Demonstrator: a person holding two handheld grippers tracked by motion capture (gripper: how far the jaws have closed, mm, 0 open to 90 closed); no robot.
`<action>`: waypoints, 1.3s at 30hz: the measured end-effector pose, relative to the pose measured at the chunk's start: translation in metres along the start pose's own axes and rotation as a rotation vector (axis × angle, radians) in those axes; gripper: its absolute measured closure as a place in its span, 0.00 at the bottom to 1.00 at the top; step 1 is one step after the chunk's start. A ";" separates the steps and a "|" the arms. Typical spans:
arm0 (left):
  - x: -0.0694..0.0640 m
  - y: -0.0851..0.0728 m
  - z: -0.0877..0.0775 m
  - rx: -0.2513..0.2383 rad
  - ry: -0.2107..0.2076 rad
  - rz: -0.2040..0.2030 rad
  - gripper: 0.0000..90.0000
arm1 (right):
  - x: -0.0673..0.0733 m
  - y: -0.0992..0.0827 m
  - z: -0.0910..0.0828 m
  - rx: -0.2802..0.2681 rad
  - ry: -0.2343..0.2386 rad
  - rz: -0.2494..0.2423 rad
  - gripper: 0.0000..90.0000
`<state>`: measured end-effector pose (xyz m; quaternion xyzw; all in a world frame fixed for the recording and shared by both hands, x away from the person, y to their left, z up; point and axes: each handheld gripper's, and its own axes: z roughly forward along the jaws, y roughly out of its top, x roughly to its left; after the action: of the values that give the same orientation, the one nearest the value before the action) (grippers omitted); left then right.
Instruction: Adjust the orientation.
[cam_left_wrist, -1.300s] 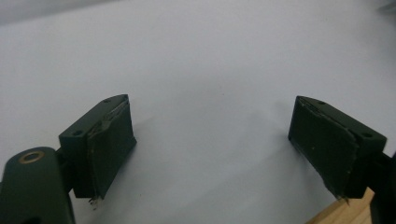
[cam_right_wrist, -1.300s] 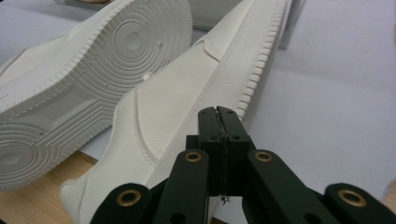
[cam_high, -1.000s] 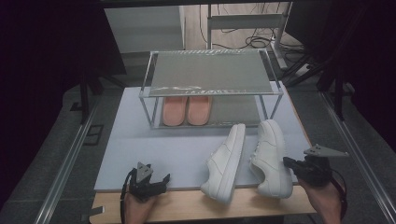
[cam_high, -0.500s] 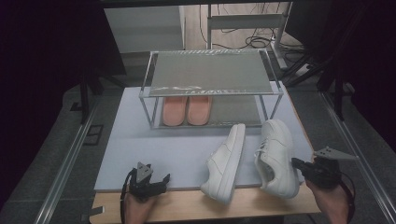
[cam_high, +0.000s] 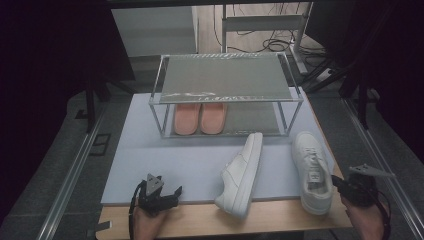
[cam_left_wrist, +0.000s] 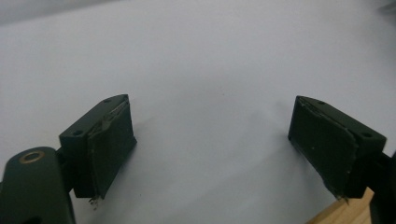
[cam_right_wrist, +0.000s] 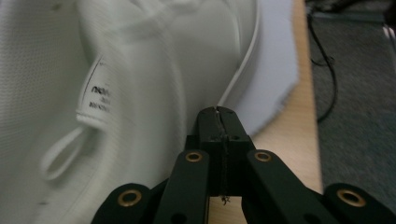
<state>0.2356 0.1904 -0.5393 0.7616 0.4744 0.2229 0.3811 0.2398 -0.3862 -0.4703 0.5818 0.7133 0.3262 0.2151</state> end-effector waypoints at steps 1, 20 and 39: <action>0.000 0.000 0.000 0.000 0.001 0.000 0.15 | -0.006 -0.003 0.001 0.002 -0.015 0.012 1.00; 0.000 0.000 0.000 0.000 0.001 0.000 0.15 | -0.008 0.004 -0.021 -0.071 0.043 0.027 1.00; 0.000 0.000 0.000 0.001 0.001 0.001 0.15 | 0.034 0.042 -0.040 -0.131 0.121 -0.080 1.00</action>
<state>0.2356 0.1905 -0.5392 0.7620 0.4743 0.2232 0.3804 0.2335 -0.3569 -0.4096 0.5167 0.7248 0.3980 0.2219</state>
